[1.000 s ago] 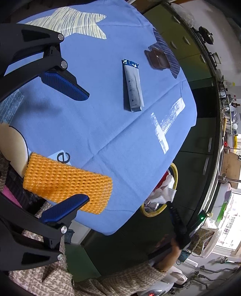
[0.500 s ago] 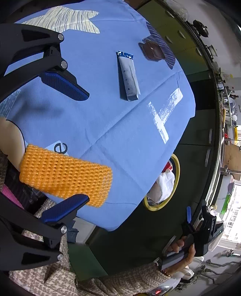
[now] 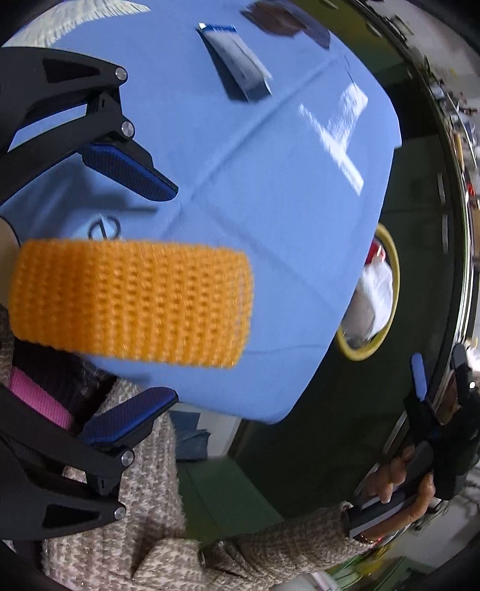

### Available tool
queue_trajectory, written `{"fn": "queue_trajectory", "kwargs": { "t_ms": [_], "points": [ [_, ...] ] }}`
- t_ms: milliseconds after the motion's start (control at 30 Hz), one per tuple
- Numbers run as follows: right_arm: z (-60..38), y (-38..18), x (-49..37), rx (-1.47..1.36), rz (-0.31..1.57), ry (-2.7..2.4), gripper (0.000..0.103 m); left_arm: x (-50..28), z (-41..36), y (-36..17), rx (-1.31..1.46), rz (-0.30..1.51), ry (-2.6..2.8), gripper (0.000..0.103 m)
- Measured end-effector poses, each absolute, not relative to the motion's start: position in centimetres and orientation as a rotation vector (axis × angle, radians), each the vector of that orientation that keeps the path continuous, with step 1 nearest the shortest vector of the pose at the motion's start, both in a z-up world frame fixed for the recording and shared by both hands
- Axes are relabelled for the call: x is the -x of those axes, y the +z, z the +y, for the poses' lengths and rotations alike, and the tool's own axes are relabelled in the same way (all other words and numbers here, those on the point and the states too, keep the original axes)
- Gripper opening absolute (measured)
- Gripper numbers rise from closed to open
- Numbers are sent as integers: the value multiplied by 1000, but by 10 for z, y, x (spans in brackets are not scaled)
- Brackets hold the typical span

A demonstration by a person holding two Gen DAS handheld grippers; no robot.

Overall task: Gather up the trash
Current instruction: 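Grasp the orange mesh sleeve with the left gripper, then carry the orange mesh sleeve over the yellow bin and release it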

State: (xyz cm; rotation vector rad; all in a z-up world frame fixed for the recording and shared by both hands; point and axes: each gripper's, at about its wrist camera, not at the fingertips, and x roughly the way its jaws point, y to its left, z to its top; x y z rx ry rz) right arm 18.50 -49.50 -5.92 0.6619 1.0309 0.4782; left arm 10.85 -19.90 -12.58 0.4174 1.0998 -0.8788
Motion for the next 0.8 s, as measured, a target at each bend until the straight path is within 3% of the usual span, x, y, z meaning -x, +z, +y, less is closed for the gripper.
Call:
{"fn": "queue_trajectory", "kwargs": {
  "t_ms": [67,133,300,400,467,533,800],
  "points": [
    [-495,-60,-177,-672,1025,489,83,-108,-202,-130,-414,1114,-891,94],
    [-494,-64,-170,-675,1017,496,83,-109,-204,-135,-417,1136,-889,80],
    [-496,-64,-151,-673,998,492,85,-108,-207,-136,-459,1122,-865,63],
    [-501,-64,-141,-661,991,468,85,-109,-208,-134,-441,1133,-877,42],
    [-505,-63,-136,-650,987,449,85,-107,-208,-129,-446,1122,-883,34],
    [-510,-63,-131,-645,981,432,85,-106,-208,-120,-450,1104,-890,15],
    [-538,-64,-111,-617,955,320,85,-131,-244,-70,-461,1056,-946,13]
  ]
}}
